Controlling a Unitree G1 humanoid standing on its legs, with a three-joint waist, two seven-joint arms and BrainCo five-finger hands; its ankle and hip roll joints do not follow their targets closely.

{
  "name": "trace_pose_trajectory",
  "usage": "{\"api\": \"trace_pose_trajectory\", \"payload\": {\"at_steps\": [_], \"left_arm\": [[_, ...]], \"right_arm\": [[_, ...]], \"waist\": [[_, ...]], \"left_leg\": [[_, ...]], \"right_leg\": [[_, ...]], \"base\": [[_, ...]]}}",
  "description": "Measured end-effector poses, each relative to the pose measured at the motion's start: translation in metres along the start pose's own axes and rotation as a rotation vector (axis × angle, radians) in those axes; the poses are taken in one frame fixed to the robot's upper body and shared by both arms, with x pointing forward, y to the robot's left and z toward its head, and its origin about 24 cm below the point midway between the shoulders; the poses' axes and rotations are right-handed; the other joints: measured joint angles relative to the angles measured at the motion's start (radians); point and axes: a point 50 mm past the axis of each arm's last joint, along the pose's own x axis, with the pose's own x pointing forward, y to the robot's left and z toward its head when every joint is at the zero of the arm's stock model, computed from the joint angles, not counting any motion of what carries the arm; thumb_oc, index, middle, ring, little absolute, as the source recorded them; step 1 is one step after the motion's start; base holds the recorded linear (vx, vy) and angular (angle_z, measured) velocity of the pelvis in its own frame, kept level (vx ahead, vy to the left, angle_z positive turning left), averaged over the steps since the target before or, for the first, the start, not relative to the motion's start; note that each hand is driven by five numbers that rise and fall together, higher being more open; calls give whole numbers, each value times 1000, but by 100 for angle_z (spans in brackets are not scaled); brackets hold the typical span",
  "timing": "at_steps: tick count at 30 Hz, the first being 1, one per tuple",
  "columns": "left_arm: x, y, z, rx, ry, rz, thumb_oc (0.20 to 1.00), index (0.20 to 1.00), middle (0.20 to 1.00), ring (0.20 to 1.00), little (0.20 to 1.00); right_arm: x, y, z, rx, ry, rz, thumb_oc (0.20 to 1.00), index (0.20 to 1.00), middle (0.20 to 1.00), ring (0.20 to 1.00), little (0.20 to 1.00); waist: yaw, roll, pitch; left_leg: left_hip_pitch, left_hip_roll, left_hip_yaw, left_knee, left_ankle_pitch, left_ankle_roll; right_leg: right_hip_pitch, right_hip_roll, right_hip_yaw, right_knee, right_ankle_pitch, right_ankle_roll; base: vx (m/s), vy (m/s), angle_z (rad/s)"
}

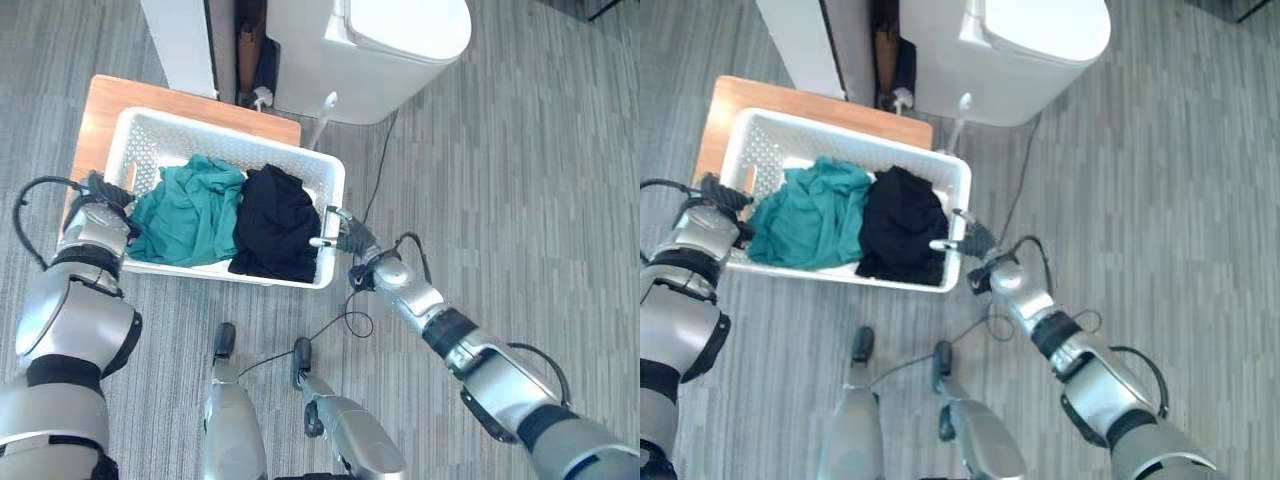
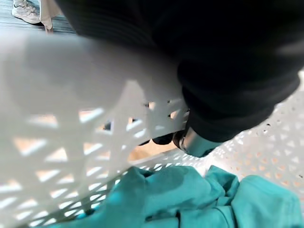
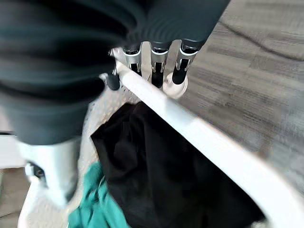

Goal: Grab the laundry basket,head to the washer,open it,put in the laundry and shut it.

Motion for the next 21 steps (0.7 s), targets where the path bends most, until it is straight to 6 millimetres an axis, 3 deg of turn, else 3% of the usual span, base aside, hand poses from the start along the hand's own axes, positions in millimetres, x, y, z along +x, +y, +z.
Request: {"api": "trace_pose_trajectory", "payload": {"at_steps": [7, 16, 17, 19, 20, 21], "left_arm": [[-8, -40, 7, 21, -8, -90, 200, 200, 200, 200, 200], [-17, -69, 17, 54, -38, -141, 200, 200, 200, 200, 200], [-19, -74, 18, 62, -41, -148, 200, 200, 200, 200, 200], [-20, -76, 19, 60, -44, -152, 200, 200, 200, 200, 200], [-20, -77, 19, 62, -44, -154, 200, 200, 200, 200, 200], [-21, -78, 19, 70, -46, -157, 200, 200, 200, 200, 200]], "right_arm": [[11, -13, -13, 66, 182, -144, 1000, 1000, 1000, 1000, 1000], [11, -25, -21, 50, 350, -230, 1000, 1000, 1000, 1000, 1000], [11, -24, -22, 54, 360, -241, 489, 489, 489, 489, 489], [10, -26, -24, 61, 366, -254, 385, 385, 385, 385, 385], [9, -27, -25, 70, 373, -258, 200, 200, 200, 200, 200], [9, -27, -27, 69, 381, -262, 200, 200, 200, 200, 200]], "waist": [[27, 60, -35], [46, 87, -84], [53, 89, -85], [54, 89, -85], [54, 89, -85], [55, 89, -85]], "left_leg": [[-20, -8, -27, 5, 2, 2], [-57, -11, -56, 27, 2, 3], [-63, -12, -58, 33, 2, 2], [-69, -14, -66, 38, 2, 2], [-71, -15, -72, 38, 2, 2], [-72, -17, -77, 38, 2, 2]], "right_leg": [[-4, -4, -25, 0, -1, -2], [-17, -1, -52, 1, -2, -4], [-20, -1, -54, 1, -2, -4], [-20, -1, -62, 1, -2, -4], [-20, -1, -68, 2, -2, -4], [-20, -1, -72, 3, -3, -5]], "base": [[-3, 1, 9], [6, -3, 10], [0, 0, 0], [4, -4, 10], [5, -1, 15], [5, 3, 13]]}}
